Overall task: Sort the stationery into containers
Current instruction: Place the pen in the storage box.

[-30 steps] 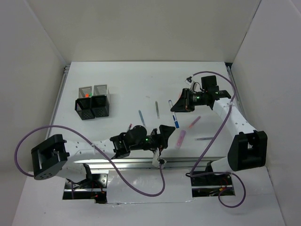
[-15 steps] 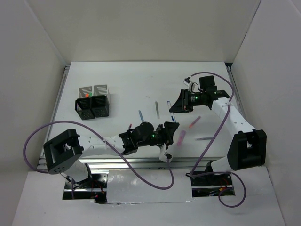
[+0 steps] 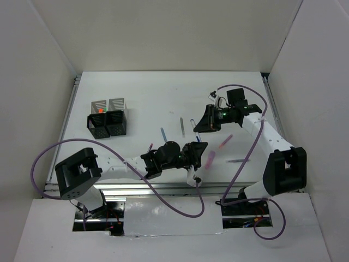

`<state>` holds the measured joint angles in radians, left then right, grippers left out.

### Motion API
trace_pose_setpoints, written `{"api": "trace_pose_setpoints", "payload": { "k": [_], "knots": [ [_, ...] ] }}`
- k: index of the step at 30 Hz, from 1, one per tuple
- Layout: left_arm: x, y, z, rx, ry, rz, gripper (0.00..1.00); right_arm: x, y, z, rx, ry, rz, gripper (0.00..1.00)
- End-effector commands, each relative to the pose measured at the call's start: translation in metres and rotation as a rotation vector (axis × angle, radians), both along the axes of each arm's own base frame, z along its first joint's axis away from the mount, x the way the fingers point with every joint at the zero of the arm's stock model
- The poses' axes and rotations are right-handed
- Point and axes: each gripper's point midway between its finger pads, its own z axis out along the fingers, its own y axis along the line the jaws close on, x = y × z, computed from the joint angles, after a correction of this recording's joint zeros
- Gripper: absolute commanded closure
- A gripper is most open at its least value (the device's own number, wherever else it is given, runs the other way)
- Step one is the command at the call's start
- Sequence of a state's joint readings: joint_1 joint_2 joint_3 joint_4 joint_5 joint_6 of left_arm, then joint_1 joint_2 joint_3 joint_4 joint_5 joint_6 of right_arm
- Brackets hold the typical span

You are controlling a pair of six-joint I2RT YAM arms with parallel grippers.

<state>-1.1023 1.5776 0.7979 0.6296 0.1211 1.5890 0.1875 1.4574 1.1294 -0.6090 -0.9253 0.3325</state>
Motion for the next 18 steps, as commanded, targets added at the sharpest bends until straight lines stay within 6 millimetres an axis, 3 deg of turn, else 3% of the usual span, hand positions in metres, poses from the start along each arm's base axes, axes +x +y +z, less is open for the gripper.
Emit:
{"api": "trace_pose_setpoints", "payload": {
  "k": [1,2,3,4,7,9,10,11,12,13,14,15,16,17,18],
  "knots": [
    [0.0,-0.001,0.037,-0.128,-0.065,0.006,0.83,0.008,0.005,0.016,0.029,-0.075,0.027,0.99],
    [-0.001,0.001,0.039,-0.139,-0.069,0.009,0.85,0.008,0.005,0.016,0.031,-0.077,0.03,0.95],
    [-0.002,0.004,0.036,-0.138,-0.074,0.017,0.87,0.008,0.006,0.017,0.035,-0.077,0.033,0.85],
    [-0.006,0.007,0.042,-0.149,-0.078,0.016,0.91,0.007,0.006,0.016,0.035,-0.068,0.038,0.52],
    [-0.021,0.015,0.044,-0.146,-0.039,0.007,0.96,0.019,0.004,0.02,-0.002,-0.098,0.025,0.09],
    [-0.03,0.023,0.04,-0.134,0.002,0.012,0.96,0.027,0.0,0.025,-0.02,-0.123,0.021,0.04],
    [-0.041,0.027,0.054,-0.163,0.01,0.001,0.96,0.035,-0.003,0.032,-0.016,-0.135,0.011,0.04],
    [-0.045,0.031,0.049,-0.144,0.036,0.006,0.96,0.041,-0.007,0.036,-0.01,-0.144,-0.003,0.05],
    [-0.046,0.038,0.053,-0.169,0.095,0.036,0.97,0.051,-0.02,0.04,-0.004,-0.151,-0.043,0.07],
    [-0.054,0.04,0.068,-0.213,0.205,0.042,0.97,0.064,-0.037,0.045,-0.017,-0.172,-0.096,0.08],
    [-0.048,0.049,0.062,-0.18,0.209,0.095,0.98,0.067,-0.039,0.047,-0.029,-0.183,-0.102,0.09],
    [-0.045,0.05,0.093,-0.285,0.341,0.143,0.98,0.076,-0.056,0.048,-0.051,-0.186,-0.152,0.11],
    [-0.029,0.062,0.105,-0.339,0.41,0.249,0.99,0.082,-0.061,0.052,-0.067,-0.207,-0.164,0.12],
    [-0.018,0.069,0.119,-0.395,0.485,0.307,1.0,0.093,-0.081,0.052,-0.103,-0.226,-0.217,0.12],
    [-0.009,0.076,0.15,-0.509,0.668,0.355,1.0,0.098,-0.098,0.051,-0.127,-0.222,-0.258,0.13]
  ]
}}
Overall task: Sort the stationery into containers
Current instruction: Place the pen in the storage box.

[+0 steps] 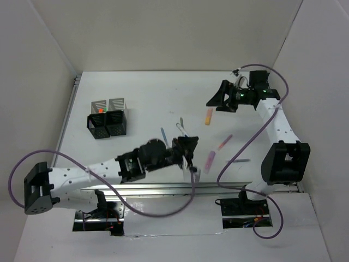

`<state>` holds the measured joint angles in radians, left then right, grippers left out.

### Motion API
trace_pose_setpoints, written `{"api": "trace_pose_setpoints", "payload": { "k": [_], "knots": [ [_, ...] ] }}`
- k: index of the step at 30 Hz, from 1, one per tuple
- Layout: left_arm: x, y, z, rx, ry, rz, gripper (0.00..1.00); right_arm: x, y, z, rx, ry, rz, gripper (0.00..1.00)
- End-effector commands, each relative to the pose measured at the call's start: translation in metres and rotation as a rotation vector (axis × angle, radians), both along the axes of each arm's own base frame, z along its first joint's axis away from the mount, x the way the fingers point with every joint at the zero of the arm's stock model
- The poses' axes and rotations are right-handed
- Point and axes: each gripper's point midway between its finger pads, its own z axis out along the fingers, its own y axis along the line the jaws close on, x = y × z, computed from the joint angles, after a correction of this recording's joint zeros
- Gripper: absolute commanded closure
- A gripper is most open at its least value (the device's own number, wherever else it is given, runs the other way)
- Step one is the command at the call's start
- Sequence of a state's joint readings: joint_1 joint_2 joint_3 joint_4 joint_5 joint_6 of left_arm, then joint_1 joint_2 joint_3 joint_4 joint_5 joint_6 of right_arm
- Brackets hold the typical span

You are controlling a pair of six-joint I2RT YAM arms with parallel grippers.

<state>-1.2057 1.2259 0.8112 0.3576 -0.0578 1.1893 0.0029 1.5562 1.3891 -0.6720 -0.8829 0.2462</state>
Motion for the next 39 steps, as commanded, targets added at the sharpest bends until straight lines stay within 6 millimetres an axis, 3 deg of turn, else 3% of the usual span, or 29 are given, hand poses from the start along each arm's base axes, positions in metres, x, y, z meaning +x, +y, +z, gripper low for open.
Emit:
{"api": "trace_pose_setpoints", "payload": {
  "k": [1,2,3,4,5,6,7,8,9,11,12,14,15,17,20,22,24,28,39],
  "knots": [
    [0.062,0.049,0.082,-0.358,0.46,0.282,1.0,0.024,-0.046,0.013,-0.087,-0.066,-0.107,0.13],
    [0.096,0.076,0.106,-0.484,0.601,0.362,1.0,0.03,-0.059,0.014,-0.128,-0.102,-0.12,0.13],
    [0.096,0.072,0.116,-0.524,0.655,0.362,1.0,0.031,-0.061,0.012,-0.141,-0.101,-0.131,0.13],
    [0.139,0.116,0.12,-0.605,0.682,0.496,1.0,0.033,-0.067,0.014,-0.159,-0.115,-0.145,0.13],
    [0.148,0.125,0.142,-0.696,0.768,0.458,1.0,0.035,-0.07,0.014,-0.186,-0.138,-0.143,0.13],
    [0.17,0.14,0.137,-0.726,0.809,0.496,1.0,0.037,-0.073,0.012,-0.208,-0.141,-0.151,0.13],
    [0.202,0.183,0.134,-0.785,0.819,0.595,1.0,0.038,-0.072,0.013,-0.22,-0.15,-0.144,0.13],
    [0.211,0.197,0.145,-0.84,0.859,0.591,1.0,0.039,-0.072,0.012,-0.228,-0.15,-0.143,0.13],
    [0.238,0.231,0.132,-0.892,0.896,0.672,1.0,0.04,-0.071,0.011,-0.233,-0.151,-0.142,0.13],
    [0.255,0.255,0.13,-0.942,0.939,0.676,0.99,0.041,-0.068,0.008,-0.239,-0.15,-0.13,0.13],
    [0.272,0.283,0.12,-0.982,0.942,0.732,0.99,0.041,-0.065,0.007,-0.242,-0.149,-0.123,0.13],
    [0.284,0.3,0.121,-1.026,0.944,0.723,0.98,0.041,-0.059,0.001,-0.26,-0.147,-0.107,0.13],
    [0.293,0.32,0.113,-1.052,0.947,0.759,0.97,0.041,-0.057,-0.002,-0.269,-0.141,-0.099,0.14],
    [0.299,0.332,0.11,-1.077,0.95,0.763,0.97,0.041,-0.051,-0.007,-0.314,-0.152,-0.079,0.13],
    [0.307,0.346,0.091,-1.075,0.964,0.795,0.97,0.045,-0.055,-0.014,-0.39,-0.176,-0.089,0.13],
    [0.308,0.354,0.07,-1.064,0.989,0.816,0.96,0.043,-0.045,-0.019,-0.424,-0.185,-0.064,0.13],
    [0.309,0.361,0.063,-1.068,0.975,0.804,0.96,0.042,-0.042,-0.022,-0.431,-0.181,-0.056,0.13],
    [0.308,0.36,0.037,-1.033,0.994,0.778,0.95,0.039,-0.038,-0.027,-0.429,-0.167,-0.043,0.13],
    [0.32,0.358,0.005,-1.009,0.905,0.736,0.94,0.035,-0.038,-0.035,-0.461,-0.16,-0.033,0.13]
  ]
}}
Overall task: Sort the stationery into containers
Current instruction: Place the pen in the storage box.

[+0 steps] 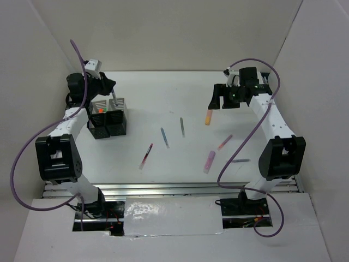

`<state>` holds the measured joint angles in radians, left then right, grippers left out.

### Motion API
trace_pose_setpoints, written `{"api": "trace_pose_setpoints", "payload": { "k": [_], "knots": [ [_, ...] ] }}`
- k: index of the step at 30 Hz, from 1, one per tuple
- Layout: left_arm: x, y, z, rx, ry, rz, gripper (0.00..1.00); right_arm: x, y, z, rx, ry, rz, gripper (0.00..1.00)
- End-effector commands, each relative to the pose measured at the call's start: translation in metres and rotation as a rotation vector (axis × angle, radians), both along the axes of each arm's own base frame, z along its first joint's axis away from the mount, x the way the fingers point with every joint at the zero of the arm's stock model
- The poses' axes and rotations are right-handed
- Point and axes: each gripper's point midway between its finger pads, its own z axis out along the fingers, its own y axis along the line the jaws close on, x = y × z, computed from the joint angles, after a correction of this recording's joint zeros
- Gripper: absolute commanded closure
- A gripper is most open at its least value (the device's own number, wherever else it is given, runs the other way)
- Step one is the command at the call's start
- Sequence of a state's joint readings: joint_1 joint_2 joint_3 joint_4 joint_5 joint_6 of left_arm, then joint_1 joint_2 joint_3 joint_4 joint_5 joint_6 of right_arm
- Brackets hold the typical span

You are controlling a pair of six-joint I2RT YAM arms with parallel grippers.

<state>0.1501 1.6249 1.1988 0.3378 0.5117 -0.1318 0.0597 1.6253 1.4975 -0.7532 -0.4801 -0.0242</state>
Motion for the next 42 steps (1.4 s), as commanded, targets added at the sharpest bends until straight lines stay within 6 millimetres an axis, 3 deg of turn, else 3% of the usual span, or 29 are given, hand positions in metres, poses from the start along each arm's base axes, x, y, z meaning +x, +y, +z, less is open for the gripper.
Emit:
{"api": "trace_pose_setpoints", "payload": {
  "k": [1,4,8,13,16,21,23,26,30,33,35,36,38,39,41,42],
  "knots": [
    [0.01,-0.004,0.025,0.038,-0.148,-0.036,0.94,-0.003,0.001,0.001,-0.027,-0.015,0.015,0.13],
    [0.011,-0.007,0.017,0.05,-0.148,-0.041,0.92,-0.006,0.0,-0.004,-0.046,-0.007,0.017,0.13],
    [0.009,-0.009,0.008,0.081,-0.144,-0.045,0.76,-0.008,-0.006,-0.011,-0.073,-0.003,-0.01,0.13],
    [0.002,-0.012,-0.006,0.091,-0.129,-0.047,0.69,-0.012,-0.011,-0.024,-0.112,0.045,-0.017,0.13],
    [0.001,-0.013,-0.009,0.101,-0.12,-0.044,0.64,-0.022,-0.014,-0.029,-0.122,0.058,-0.018,0.15],
    [-0.001,-0.016,-0.007,0.103,-0.11,-0.045,0.51,-0.046,-0.008,-0.03,-0.235,-0.025,0.134,0.13],
    [-0.002,-0.017,-0.005,0.102,-0.106,-0.05,0.41,-0.057,-0.013,-0.032,-0.318,-0.061,0.222,0.12],
    [-0.005,-0.02,0.005,0.097,-0.11,-0.057,0.34,-0.068,-0.019,-0.033,-0.391,-0.076,0.29,0.14],
    [-0.016,-0.023,0.035,0.087,-0.162,-0.054,0.33,-0.084,-0.023,-0.034,-0.4,-0.004,0.307,0.19],
    [-0.024,-0.023,0.056,0.074,-0.168,-0.032,0.32,-0.115,-0.017,-0.043,-0.353,0.106,0.29,0.2],
    [-0.03,-0.022,0.063,0.058,-0.157,-0.014,0.32,-0.122,-0.013,-0.046,-0.344,0.141,0.251,0.19],
    [-0.037,-0.021,0.075,0.055,-0.179,-0.006,0.32,-0.119,-0.013,-0.044,-0.342,0.138,0.225,0.18],
    [-0.043,-0.018,0.078,0.044,-0.168,0.029,0.3,-0.104,-0.021,-0.041,-0.344,0.146,0.11,0.16],
    [-0.049,-0.019,0.088,0.043,-0.185,0.042,0.27,-0.085,-0.022,-0.036,-0.322,0.133,0.041,0.16],
    [-0.054,-0.017,0.087,0.041,-0.164,0.065,0.27,-0.061,-0.028,-0.031,-0.286,0.136,-0.042,0.16],
    [-0.06,-0.017,0.094,0.042,-0.175,0.078,0.27,-0.04,-0.026,-0.027,-0.259,0.133,-0.078,0.15]
  ]
}}
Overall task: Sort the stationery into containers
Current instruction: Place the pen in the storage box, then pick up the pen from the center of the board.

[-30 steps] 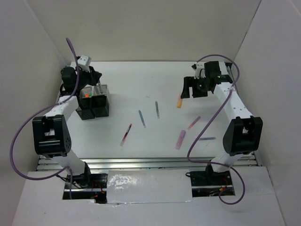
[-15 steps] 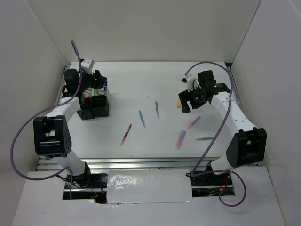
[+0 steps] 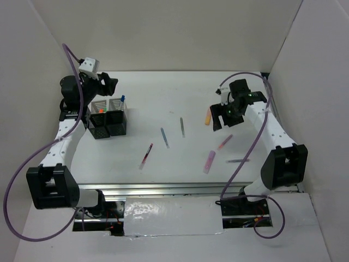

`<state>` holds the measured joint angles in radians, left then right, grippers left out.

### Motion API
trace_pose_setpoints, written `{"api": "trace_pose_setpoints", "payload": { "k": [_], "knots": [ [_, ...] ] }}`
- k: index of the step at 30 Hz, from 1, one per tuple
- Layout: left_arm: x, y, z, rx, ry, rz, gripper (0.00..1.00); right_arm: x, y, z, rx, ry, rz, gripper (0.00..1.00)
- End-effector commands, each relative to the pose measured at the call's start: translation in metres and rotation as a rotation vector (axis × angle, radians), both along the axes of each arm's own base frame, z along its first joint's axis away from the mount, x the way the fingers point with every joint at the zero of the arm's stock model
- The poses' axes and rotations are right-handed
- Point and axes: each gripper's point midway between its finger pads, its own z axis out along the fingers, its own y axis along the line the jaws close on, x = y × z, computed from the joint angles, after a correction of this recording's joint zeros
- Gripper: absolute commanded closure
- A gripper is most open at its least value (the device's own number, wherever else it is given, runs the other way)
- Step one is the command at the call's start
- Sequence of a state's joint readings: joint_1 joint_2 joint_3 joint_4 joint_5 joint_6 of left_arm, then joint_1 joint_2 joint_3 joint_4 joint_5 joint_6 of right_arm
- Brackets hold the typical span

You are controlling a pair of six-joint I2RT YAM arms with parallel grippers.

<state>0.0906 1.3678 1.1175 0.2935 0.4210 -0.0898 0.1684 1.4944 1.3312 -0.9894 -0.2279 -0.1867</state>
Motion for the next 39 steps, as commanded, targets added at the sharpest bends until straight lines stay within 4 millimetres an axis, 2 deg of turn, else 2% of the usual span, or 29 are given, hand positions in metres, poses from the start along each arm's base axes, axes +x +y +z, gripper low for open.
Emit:
{"api": "trace_pose_setpoints", "payload": {
  "k": [1,2,3,6,10,12,14,15,17,18,26,29,36,39],
  "knots": [
    [-0.013,0.003,0.026,-0.026,-0.028,0.061,0.24,0.06,-0.01,0.019,0.027,-0.077,-0.208,0.14],
    [-0.016,0.006,0.024,-0.038,-0.011,0.091,0.21,0.073,-0.015,0.017,-0.005,-0.092,-0.253,0.14],
    [-0.018,0.013,0.029,-0.046,-0.014,0.178,0.19,0.09,-0.011,0.012,-0.019,-0.095,-0.287,0.14],
    [-0.026,0.026,0.028,-0.06,0.038,0.291,0.16,0.116,-0.002,0.002,-0.011,-0.093,-0.319,0.14],
    [-0.034,0.04,0.015,-0.099,0.101,0.369,0.15,0.143,0.013,-0.011,-0.023,-0.106,-0.327,0.15],
    [-0.039,0.046,0.012,-0.12,0.111,0.388,0.15,0.158,0.015,-0.022,-0.04,-0.109,-0.333,0.17],
    [-0.043,0.045,0.006,-0.134,0.124,0.376,0.15,0.171,0.015,-0.019,-0.034,-0.128,-0.337,0.18],
    [-0.044,0.046,0.006,-0.14,0.124,0.376,0.15,0.176,0.011,-0.03,-0.06,-0.119,-0.348,0.18],
    [-0.045,0.044,0.002,-0.147,0.138,0.367,0.15,0.184,0.01,-0.032,-0.064,-0.124,-0.342,0.18],
    [-0.046,0.044,0.004,-0.151,0.139,0.37,0.15,0.186,0.01,-0.04,-0.07,-0.11,-0.343,0.18],
    [-0.042,0.044,-0.01,-0.169,0.177,0.382,0.15,0.197,0.01,-0.069,-0.07,-0.064,-0.347,0.23],
    [-0.041,0.045,-0.011,-0.171,0.183,0.388,0.14,0.2,0.016,-0.079,-0.055,-0.047,-0.328,0.24],
    [-0.042,0.048,-0.02,-0.17,0.2,0.395,0.14,0.198,0.006,-0.107,-0.082,0.001,-0.355,0.32],
    [-0.047,0.05,-0.031,-0.161,0.243,0.401,0.13,0.195,0.007,-0.112,-0.088,0.014,-0.354,0.37]
  ]
}}
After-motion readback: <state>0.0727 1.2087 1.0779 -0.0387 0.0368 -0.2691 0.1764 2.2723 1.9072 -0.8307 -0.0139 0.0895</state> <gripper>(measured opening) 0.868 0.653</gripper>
